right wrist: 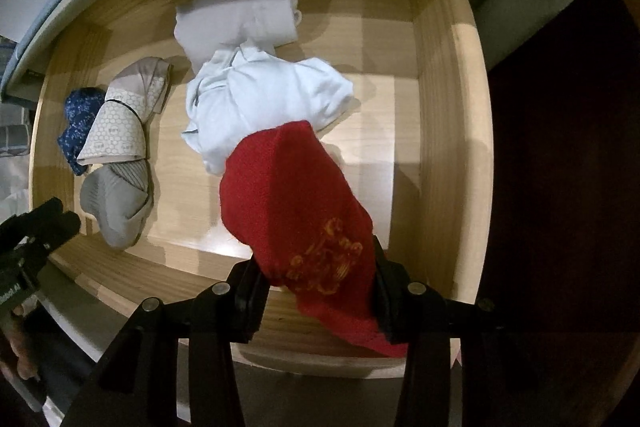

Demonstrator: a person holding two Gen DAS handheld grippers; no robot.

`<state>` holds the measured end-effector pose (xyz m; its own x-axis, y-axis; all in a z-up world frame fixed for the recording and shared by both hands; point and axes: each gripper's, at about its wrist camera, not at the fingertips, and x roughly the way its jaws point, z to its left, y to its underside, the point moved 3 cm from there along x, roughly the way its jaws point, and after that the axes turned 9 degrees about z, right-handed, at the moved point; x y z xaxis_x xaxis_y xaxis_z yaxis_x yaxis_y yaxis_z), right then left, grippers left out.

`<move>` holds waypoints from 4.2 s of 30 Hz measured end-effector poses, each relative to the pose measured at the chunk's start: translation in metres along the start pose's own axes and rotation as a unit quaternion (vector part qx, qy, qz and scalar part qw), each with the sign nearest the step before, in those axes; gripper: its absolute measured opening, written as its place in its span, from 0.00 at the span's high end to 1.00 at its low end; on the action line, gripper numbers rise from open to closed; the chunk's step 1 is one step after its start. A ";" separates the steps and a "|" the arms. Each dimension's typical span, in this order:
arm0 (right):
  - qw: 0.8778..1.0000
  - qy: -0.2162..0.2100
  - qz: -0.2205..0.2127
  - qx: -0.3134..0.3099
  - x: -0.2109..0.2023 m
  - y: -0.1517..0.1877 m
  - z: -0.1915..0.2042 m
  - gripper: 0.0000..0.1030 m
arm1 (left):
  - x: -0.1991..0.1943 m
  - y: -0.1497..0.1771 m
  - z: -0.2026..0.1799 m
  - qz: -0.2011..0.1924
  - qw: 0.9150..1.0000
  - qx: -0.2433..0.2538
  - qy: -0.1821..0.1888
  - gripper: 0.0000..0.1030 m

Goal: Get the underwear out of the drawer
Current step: 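Grasp the grey knit underwear with the left tool while the right tool holds the red underwear, then carry the grey knit underwear with the left tool into the white box and release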

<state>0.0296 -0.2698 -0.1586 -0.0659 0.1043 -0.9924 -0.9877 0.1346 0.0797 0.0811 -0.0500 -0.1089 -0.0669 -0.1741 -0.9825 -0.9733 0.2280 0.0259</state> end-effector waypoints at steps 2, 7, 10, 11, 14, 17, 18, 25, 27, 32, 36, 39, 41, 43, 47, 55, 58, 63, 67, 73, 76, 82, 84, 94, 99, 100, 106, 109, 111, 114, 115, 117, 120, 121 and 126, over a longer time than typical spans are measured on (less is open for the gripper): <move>1.000 -0.001 0.001 0.000 0.002 0.001 0.001 0.60 | 0.005 -0.002 -0.008 0.016 1.000 0.009 -0.002 0.39; 1.000 -0.004 0.002 0.000 0.000 0.000 0.000 0.59 | 0.018 -0.011 -0.021 0.044 0.999 0.017 -0.018 0.37; 1.000 -0.007 0.003 0.002 0.000 -0.001 0.002 0.59 | 0.026 -0.020 -0.020 0.051 0.998 0.003 -0.043 0.37; 1.000 -0.008 0.004 0.002 0.004 -0.002 0.001 0.58 | 0.028 -0.023 -0.019 0.053 0.997 0.000 -0.048 0.37; 1.000 -0.010 0.005 0.002 0.003 -0.002 0.000 0.58 | 0.037 -0.030 -0.018 0.067 0.997 -0.005 -0.047 0.33; 1.000 -0.012 0.007 0.002 0.007 -0.002 0.000 0.58 | 0.045 -0.036 -0.015 0.079 0.996 -0.013 -0.048 0.29; 1.000 -0.013 0.008 0.002 0.009 -0.003 0.000 0.58 | 0.046 -0.039 -0.013 0.086 0.995 -0.019 -0.042 0.29; 1.000 -0.017 0.013 0.003 0.014 -0.004 0.001 0.57 | 0.059 -0.047 -0.010 0.117 0.992 -0.039 -0.028 0.27; 1.000 -0.017 0.012 0.004 0.014 -0.004 0.001 0.57 | 0.061 -0.049 -0.008 0.121 0.992 -0.038 -0.025 0.27; 1.000 -0.018 0.012 0.006 0.014 -0.004 0.002 0.57 | 0.065 -0.050 -0.011 0.120 0.992 -0.038 -0.017 0.31; 1.000 -0.019 0.012 0.006 0.018 -0.007 0.002 0.57 | 0.068 -0.043 -0.016 0.113 0.993 -0.031 -0.006 0.48; 1.000 -0.019 0.012 0.006 0.017 -0.008 0.002 0.57 | 0.065 -0.040 -0.019 0.103 0.994 -0.025 -0.006 0.58; 1.000 -0.019 0.012 0.006 0.017 -0.008 0.002 0.57 | 0.062 -0.039 -0.021 0.097 0.995 -0.021 -0.009 0.61; 1.000 -0.019 0.013 0.006 0.017 -0.008 0.002 0.57 | 0.060 -0.037 -0.022 0.094 0.995 -0.018 -0.012 0.64; 1.000 -0.019 0.013 0.007 0.017 -0.009 0.001 0.57 | 0.056 -0.031 -0.022 0.089 0.996 -0.013 -0.013 0.65; 1.000 -0.017 0.013 0.006 0.018 -0.011 -0.001 0.57 | 0.027 -0.023 -0.018 0.063 0.998 -0.006 -0.010 0.65; 1.000 -0.015 0.013 0.005 0.018 -0.012 -0.001 0.57 | 0.011 -0.019 -0.019 0.041 0.999 0.002 -0.012 0.65; 1.000 -0.013 0.011 0.006 0.015 -0.010 0.000 0.57 | -0.014 -0.010 -0.032 -0.002 0.998 0.028 -0.047 0.65; 1.000 -0.009 0.009 0.006 0.013 -0.009 0.001 0.57 | -0.038 -0.003 -0.029 -0.036 0.998 0.041 -0.045 0.65; 1.000 -0.004 0.009 0.005 0.009 -0.007 0.004 0.57 | -0.069 0.003 -0.036 -0.086 0.993 0.058 -0.051 0.65; 1.000 -0.004 0.009 0.007 0.008 -0.007 0.005 0.57 | -0.088 0.005 -0.039 -0.124 0.988 0.068 -0.061 0.65; 1.000 -0.004 0.009 0.007 0.007 -0.007 0.005 0.57 | -0.131 0.009 -0.041 -0.196 0.976 0.078 -0.058 0.65; 1.000 -0.003 0.009 0.007 0.007 -0.007 0.005 0.57 | -0.146 0.009 -0.043 -0.218 0.971 0.082 -0.051 0.65; 1.000 -0.003 0.010 0.008 0.007 -0.009 0.005 0.57 | -0.220 -0.004 -0.042 -0.315 0.945 0.080 -0.044 0.65; 1.000 -0.001 0.011 0.007 0.004 -0.010 0.007 0.57 | -0.240 -0.017 -0.037 -0.350 0.932 0.076 -0.051 0.65; 1.000 -0.002 0.011 0.007 0.004 -0.010 0.007 0.57 | -0.243 -0.021 -0.036 -0.356 0.930 0.075 -0.053 0.65; 1.000 -0.005 0.009 0.012 0.002 -0.011 0.006 0.57 | -0.253 -0.045 -0.036 -0.373 0.921 0.081 -0.074 0.65; 1.000 -0.011 0.009 0.016 0.003 -0.011 0.002 0.57 | -0.256 -0.060 -0.040 -0.378 0.918 0.087 -0.086 0.65; 1.000 -0.013 0.009 0.017 0.002 -0.011 0.001 0.57 | -0.256 -0.070 -0.042 -0.377 0.918 0.086 -0.086 0.65; 1.000 -0.014 0.010 0.016 0.002 -0.011 -0.002 0.57 | -0.250 -0.089 -0.039 -0.361 0.926 0.078 -0.080 0.65; 1.000 -0.015 0.009 0.016 0.001 -0.011 -0.003 0.57 | -0.247 -0.094 -0.038 -0.356 0.928 0.072 -0.083 0.65; 1.000 -0.018 0.009 0.017 0.001 -0.010 -0.005 0.57 | -0.241 -0.103 -0.036 -0.345 0.932 0.069 -0.085 0.65; 1.000 -0.022 0.009 0.018 0.000 -0.010 -0.009 0.57 | -0.232 -0.114 -0.035 -0.331 0.937 0.067 -0.088 0.64; 1.000 -0.024 0.009 0.018 0.000 -0.010 -0.010 0.57 | -0.230 -0.117 -0.035 -0.329 0.938 0.067 -0.089 0.64; 0.999 -0.028 0.011 0.019 -0.001 -0.011 -0.016 0.57 | -0.215 -0.129 -0.033 -0.308 0.945 0.059 -0.097 0.62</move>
<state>0.0383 -0.2870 -0.1599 -0.0777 0.1622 -0.9837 -0.9801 0.1686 0.1052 0.2135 -0.0735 0.1050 0.5572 -0.1330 -0.8197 -0.7821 0.2475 -0.5718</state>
